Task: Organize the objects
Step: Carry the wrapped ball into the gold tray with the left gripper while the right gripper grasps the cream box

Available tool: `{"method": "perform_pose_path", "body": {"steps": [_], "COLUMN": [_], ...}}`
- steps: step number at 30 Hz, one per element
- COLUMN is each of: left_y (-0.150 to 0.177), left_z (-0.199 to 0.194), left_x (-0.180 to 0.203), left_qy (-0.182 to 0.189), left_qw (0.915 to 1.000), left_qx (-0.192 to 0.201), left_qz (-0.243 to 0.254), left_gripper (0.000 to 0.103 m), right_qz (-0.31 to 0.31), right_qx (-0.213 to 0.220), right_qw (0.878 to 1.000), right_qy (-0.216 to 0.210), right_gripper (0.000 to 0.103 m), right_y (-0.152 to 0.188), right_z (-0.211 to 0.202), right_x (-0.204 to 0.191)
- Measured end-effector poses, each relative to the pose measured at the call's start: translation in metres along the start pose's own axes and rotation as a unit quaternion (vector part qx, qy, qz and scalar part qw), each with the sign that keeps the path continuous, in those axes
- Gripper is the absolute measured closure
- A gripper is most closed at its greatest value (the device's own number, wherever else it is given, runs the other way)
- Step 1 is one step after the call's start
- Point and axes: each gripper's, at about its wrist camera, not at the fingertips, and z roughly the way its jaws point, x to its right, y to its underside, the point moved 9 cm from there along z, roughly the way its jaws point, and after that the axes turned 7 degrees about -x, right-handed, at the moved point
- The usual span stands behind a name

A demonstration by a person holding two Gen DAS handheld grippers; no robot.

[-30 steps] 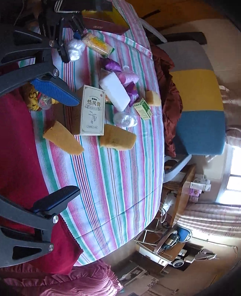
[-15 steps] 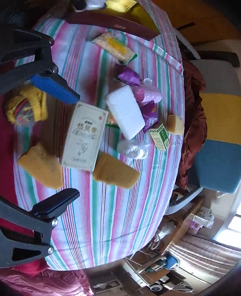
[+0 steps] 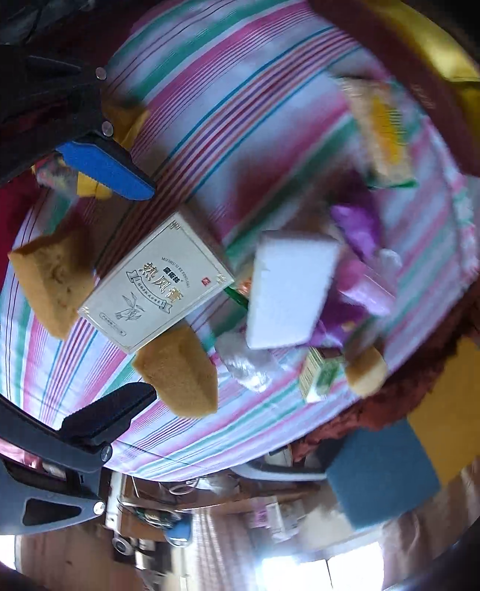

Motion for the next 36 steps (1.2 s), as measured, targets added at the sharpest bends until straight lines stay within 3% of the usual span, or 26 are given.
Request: {"method": "perform_pose_path", "body": {"steps": [2, 4, 9, 17, 20, 26, 28, 31, 36], "left_y": [0.002, 0.003, 0.008, 0.009, 0.015, 0.038, 0.045, 0.054, 0.061], "left_z": [-0.004, -0.009, -0.020, -0.043, -0.048, -0.050, -0.051, -0.062, -0.084], "left_x": [-0.012, -0.023, -0.054, -0.101, -0.121, -0.149, -0.153, -0.159, -0.170], "left_qy": [-0.010, -0.021, -0.047, -0.101, -0.129, -0.168, -0.173, -0.180, -0.177], "left_qw": [0.9999, 0.9996, 0.9976, 0.9917, 0.9881, 0.9826, 0.9819, 0.9802, 0.9778], "left_qx": [0.002, 0.005, 0.012, 0.030, 0.027, 0.009, 0.005, 0.018, 0.043], "left_qz": [-0.011, -0.019, -0.049, -0.074, -0.080, -0.078, -0.077, -0.081, -0.104], "left_gripper": [0.040, 0.040, 0.040, 0.039, 0.038, 0.035, 0.024, 0.010, 0.010], "right_qz": [-0.014, -0.012, 0.014, 0.099, 0.134, 0.108, 0.092, 0.068, 0.085], "right_qx": [-0.019, -0.025, 0.008, 0.106, 0.162, 0.242, 0.252, 0.247, 0.203], "right_qw": [1.000, 1.000, 1.000, 0.989, 0.977, 0.951, 0.942, 0.934, 0.920], "right_qy": [0.012, -0.005, -0.022, -0.003, -0.041, -0.161, -0.201, -0.250, -0.324], "right_gripper": [0.005, 0.029, 0.043, 0.044, 0.044, 0.044, 0.044, 0.044, 0.047], "right_y": [-0.004, -0.007, -0.009, -0.002, -0.028, -0.115, -0.145, -0.191, -0.270], "right_z": [0.016, 0.026, 0.014, -0.063, -0.105, -0.165, -0.180, -0.194, -0.198], "right_x": [0.002, 0.001, 0.005, 0.038, 0.032, -0.050, -0.085, -0.143, -0.210]}}
